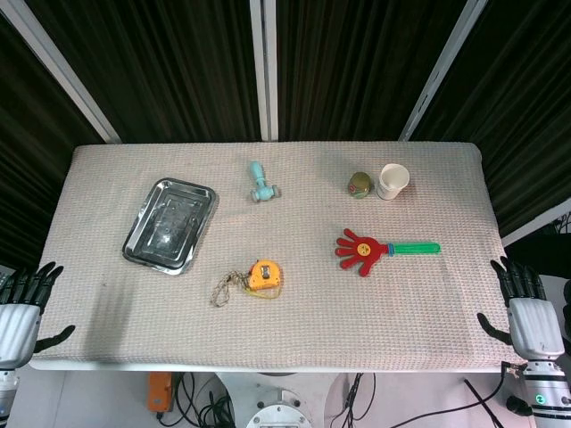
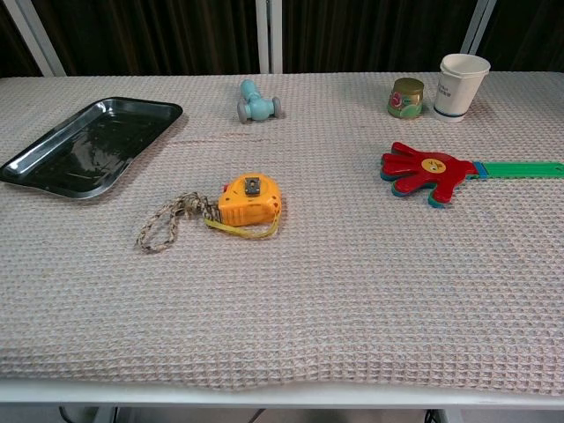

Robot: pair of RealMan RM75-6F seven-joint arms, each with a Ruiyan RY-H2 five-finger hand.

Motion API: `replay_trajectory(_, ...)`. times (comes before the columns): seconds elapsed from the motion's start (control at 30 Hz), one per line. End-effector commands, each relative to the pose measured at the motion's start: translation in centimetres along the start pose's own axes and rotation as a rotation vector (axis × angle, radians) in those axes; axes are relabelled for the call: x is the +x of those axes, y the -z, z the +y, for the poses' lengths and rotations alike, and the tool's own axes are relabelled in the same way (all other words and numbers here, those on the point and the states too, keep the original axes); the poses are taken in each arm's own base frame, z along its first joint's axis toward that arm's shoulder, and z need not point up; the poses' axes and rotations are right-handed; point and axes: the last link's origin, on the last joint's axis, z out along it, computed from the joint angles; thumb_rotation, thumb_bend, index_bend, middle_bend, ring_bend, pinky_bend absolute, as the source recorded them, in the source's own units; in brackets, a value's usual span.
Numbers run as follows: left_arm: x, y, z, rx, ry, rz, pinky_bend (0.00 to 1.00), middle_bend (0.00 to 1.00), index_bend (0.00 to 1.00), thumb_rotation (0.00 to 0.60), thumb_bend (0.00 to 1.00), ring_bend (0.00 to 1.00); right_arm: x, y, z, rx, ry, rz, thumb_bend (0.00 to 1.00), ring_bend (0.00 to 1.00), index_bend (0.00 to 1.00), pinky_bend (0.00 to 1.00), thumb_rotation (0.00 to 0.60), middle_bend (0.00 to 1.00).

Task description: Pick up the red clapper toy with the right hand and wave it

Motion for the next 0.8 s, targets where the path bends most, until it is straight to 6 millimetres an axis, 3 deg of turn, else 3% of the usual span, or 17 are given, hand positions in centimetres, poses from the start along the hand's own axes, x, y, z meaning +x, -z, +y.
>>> replay_trajectory(0.03, -0.1, 0.0, 0.1, -0.001, 0.002, -0.003, 0.00, 0.04, 0.09, 0.600, 0.11, 0.00, 0.0, 0.0, 0.1, -0.001, 0.001, 0.001, 0.18, 0.00, 0.00, 0.00, 0.600, 0.00)
replay_trajectory(0.53, 0.0, 0.1, -0.4, 0.011, 0.008, -0.002, 0.00, 0.04, 0.09, 0.600, 0.11, 0.00, -0.2, -1.0, -0.4, 0.000, 0.022, -0.023, 0.18, 0.00, 0.00, 0.00, 0.600, 0.00)
replay_trajectory(0.8, -0.4, -0.2, -0.6, 0.008, 0.018, -0.008, 0.00, 0.04, 0.09, 0.600, 0.11, 0.00, 0.1, -4.9, -2.6, 0.051, 0.078, -0.055, 0.18, 0.00, 0.00, 0.00, 0.600, 0.00)
